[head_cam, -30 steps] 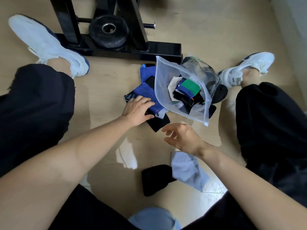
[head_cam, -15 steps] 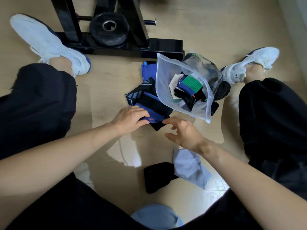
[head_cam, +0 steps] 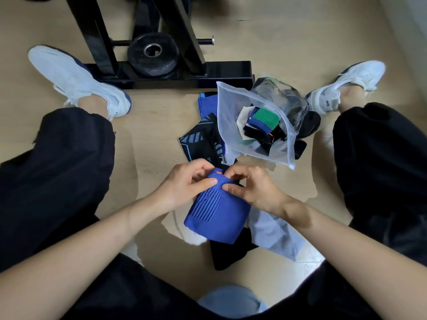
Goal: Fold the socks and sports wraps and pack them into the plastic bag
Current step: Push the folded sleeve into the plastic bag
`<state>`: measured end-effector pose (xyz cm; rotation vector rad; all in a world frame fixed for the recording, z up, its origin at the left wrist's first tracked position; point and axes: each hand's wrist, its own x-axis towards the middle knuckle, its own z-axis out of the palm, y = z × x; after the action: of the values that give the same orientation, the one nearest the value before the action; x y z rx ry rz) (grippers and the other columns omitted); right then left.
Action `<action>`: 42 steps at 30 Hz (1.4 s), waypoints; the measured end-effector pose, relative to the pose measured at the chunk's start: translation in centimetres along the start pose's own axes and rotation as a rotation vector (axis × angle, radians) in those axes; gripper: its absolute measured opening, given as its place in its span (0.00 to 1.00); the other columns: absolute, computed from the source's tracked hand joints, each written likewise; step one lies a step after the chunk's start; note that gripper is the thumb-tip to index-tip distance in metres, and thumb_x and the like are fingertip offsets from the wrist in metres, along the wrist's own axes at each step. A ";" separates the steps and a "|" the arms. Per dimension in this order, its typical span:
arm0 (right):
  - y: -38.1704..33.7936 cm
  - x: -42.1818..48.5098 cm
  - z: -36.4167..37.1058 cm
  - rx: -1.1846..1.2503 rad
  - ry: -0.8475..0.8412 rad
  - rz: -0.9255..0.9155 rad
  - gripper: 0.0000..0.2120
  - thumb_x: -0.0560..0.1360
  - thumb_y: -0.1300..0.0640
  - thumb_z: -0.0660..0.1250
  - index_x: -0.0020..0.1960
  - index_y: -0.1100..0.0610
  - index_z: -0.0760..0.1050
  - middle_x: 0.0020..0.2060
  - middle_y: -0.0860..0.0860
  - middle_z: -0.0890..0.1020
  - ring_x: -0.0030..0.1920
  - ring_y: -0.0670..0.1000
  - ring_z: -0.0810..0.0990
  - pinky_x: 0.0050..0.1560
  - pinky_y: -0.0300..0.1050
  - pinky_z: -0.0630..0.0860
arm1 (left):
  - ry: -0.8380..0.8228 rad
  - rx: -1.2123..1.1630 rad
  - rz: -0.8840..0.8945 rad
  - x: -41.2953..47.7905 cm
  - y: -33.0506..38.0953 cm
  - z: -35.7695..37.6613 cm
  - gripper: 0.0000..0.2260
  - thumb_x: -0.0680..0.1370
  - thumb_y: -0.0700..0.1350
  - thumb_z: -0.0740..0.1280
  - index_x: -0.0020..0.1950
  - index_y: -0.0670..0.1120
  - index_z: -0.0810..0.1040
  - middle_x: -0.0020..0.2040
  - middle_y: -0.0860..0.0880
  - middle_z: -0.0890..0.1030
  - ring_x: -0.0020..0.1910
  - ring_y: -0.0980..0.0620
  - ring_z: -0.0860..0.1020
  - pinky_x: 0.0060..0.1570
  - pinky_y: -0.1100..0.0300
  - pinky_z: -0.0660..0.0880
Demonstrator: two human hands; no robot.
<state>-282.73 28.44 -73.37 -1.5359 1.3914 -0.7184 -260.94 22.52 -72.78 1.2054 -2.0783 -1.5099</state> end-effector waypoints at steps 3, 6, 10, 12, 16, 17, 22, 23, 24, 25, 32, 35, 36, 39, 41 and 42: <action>-0.1 -0.1 -0.8 -0.024 -0.070 -0.010 0.04 0.74 0.65 0.72 0.46 0.59 0.78 0.39 0.54 0.81 0.40 0.50 0.77 0.45 0.43 0.74 | -0.112 0.147 0.017 0.2 0.2 0.1 0.19 0.75 0.52 0.70 0.64 0.64 0.73 0.44 0.57 0.80 0.42 0.58 0.81 0.48 0.62 0.76; 0.0 -0.4 -1.4 -0.122 -0.147 -0.033 0.06 0.73 0.66 0.73 0.46 0.57 0.79 0.37 0.49 0.82 0.39 0.48 0.79 0.44 0.41 0.76 | -0.199 0.398 0.059 0.4 0.4 -0.2 0.15 0.76 0.53 0.70 0.61 0.64 0.74 0.44 0.61 0.79 0.43 0.60 0.80 0.49 0.55 0.79; 0.7 -0.3 -1.8 -0.159 -0.160 0.014 0.05 0.73 0.65 0.72 0.47 0.57 0.81 0.39 0.50 0.84 0.41 0.50 0.81 0.46 0.46 0.78 | -0.167 0.657 0.087 0.8 0.1 -1.0 0.10 0.74 0.58 0.73 0.53 0.60 0.78 0.46 0.58 0.73 0.48 0.58 0.73 0.46 0.55 0.73; 1.1 -0.2 -2.2 -0.154 -0.139 0.049 0.04 0.74 0.64 0.73 0.47 0.57 0.80 0.40 0.52 0.84 0.42 0.53 0.82 0.48 0.52 0.78 | -0.176 0.723 0.081 0.9 -0.7 -1.7 0.10 0.73 0.60 0.74 0.48 0.58 0.80 0.50 0.59 0.71 0.54 0.57 0.69 0.47 0.56 0.70; 1.0 -0.2 -3.8 -0.090 -0.092 0.113 0.04 0.74 0.65 0.72 0.46 0.58 0.80 0.41 0.54 0.84 0.40 0.49 0.80 0.45 0.42 0.76 | -0.285 0.452 -0.090 1.0 -2.3 -3.5 0.09 0.75 0.53 0.75 0.40 0.56 0.75 0.52 0.60 0.78 0.52 0.58 0.73 0.53 0.56 0.69; 1.0 -0.2 -4.1 -0.080 -0.080 0.125 0.03 0.75 0.65 0.72 0.45 0.58 0.79 0.40 0.55 0.84 0.39 0.48 0.79 0.43 0.41 0.75 | -0.300 0.353 -0.151 0.9 -2.6 -3.9 0.09 0.76 0.50 0.74 0.41 0.54 0.75 0.45 0.58 0.79 0.45 0.57 0.74 0.49 0.56 0.70; 1.1 -0.3 -4.7 -0.021 -0.056 0.132 0.04 0.75 0.66 0.71 0.44 0.59 0.78 0.39 0.58 0.83 0.37 0.45 0.76 0.41 0.38 0.72 | -0.300 0.175 -0.265 0.9 -3.1 -3.9 0.12 0.76 0.42 0.75 0.53 0.52 0.75 0.43 0.51 0.83 0.41 0.56 0.79 0.48 0.58 0.76; 1.2 -0.3 -4.8 -0.023 -0.057 0.135 0.04 0.75 0.66 0.71 0.44 0.59 0.78 0.39 0.58 0.83 0.37 0.46 0.76 0.41 0.40 0.73 | -0.272 0.200 -0.259 1.0 -3.1 -3.9 0.11 0.77 0.41 0.74 0.54 0.53 0.76 0.44 0.50 0.82 0.42 0.55 0.79 0.49 0.58 0.77; 1.3 -0.3 -4.9 -0.036 -0.059 0.141 0.04 0.75 0.65 0.71 0.44 0.59 0.78 0.39 0.58 0.83 0.37 0.46 0.77 0.40 0.42 0.74 | -0.235 0.229 -0.244 1.1 -3.2 -4.0 0.09 0.77 0.41 0.73 0.53 0.53 0.78 0.44 0.50 0.81 0.42 0.54 0.78 0.49 0.58 0.76; 1.5 -0.2 -5.0 -0.061 -0.063 0.150 0.04 0.75 0.65 0.72 0.44 0.58 0.79 0.39 0.58 0.83 0.37 0.48 0.77 0.41 0.45 0.75 | -0.195 0.253 -0.219 1.2 -3.3 -4.2 0.07 0.78 0.42 0.73 0.52 0.54 0.79 0.44 0.51 0.80 0.41 0.53 0.78 0.48 0.58 0.75; 2.1 -0.5 -4.6 -0.288 -0.319 0.245 0.05 0.68 0.66 0.73 0.39 0.58 0.79 0.30 0.46 0.77 0.30 0.42 0.72 0.34 0.37 0.70 | -0.041 0.426 -0.173 1.5 -2.2 -7.1 0.04 0.82 0.44 0.65 0.54 0.45 0.79 0.50 0.47 0.83 0.49 0.45 0.79 0.53 0.50 0.74; 3.3 -0.6 -3.7 -0.418 -0.364 0.296 0.09 0.69 0.62 0.72 0.34 0.55 0.74 0.29 0.47 0.73 0.31 0.49 0.70 0.34 0.44 0.69 | -0.012 0.422 -0.206 1.3 -2.3 -7.9 0.03 0.83 0.42 0.64 0.54 0.46 0.77 0.50 0.45 0.84 0.50 0.43 0.80 0.54 0.49 0.75; 3.7 -0.6 -3.5 -0.439 -0.353 0.312 0.09 0.70 0.61 0.71 0.34 0.54 0.74 0.30 0.48 0.75 0.33 0.50 0.73 0.36 0.45 0.71 | 0.003 0.427 -0.222 1.3 -2.4 -8.1 0.03 0.83 0.42 0.64 0.54 0.47 0.77 0.51 0.45 0.84 0.51 0.43 0.80 0.55 0.49 0.75; 4.4 -0.3 -3.1 -0.458 -0.276 0.311 0.04 0.72 0.59 0.71 0.41 0.54 0.77 0.38 0.50 0.81 0.42 0.54 0.78 0.44 0.47 0.75 | 0.055 0.418 -0.281 1.4 -2.8 -8.9 0.04 0.83 0.41 0.64 0.54 0.47 0.79 0.53 0.46 0.83 0.57 0.45 0.80 0.59 0.52 0.74; 4.2 -0.1 -2.9 -0.397 -0.165 0.304 0.06 0.73 0.59 0.71 0.42 0.51 0.76 0.37 0.49 0.80 0.40 0.53 0.77 0.43 0.44 0.73 | 0.079 0.394 -0.324 1.3 -2.7 -9.0 0.05 0.82 0.41 0.65 0.55 0.45 0.80 0.54 0.47 0.83 0.59 0.48 0.80 0.58 0.57 0.72; 3.9 0.0 -2.8 -0.336 -0.104 0.308 0.07 0.73 0.60 0.71 0.41 0.50 0.76 0.36 0.48 0.79 0.38 0.51 0.77 0.41 0.44 0.73 | 0.097 0.368 -0.344 1.3 -2.6 -9.0 0.05 0.82 0.41 0.66 0.55 0.44 0.81 0.54 0.47 0.83 0.58 0.49 0.80 0.56 0.59 0.71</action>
<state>-286.94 28.01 -75.68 -1.5360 1.6816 -0.2200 -254.60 15.54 -71.79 1.8104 -2.2316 -1.1909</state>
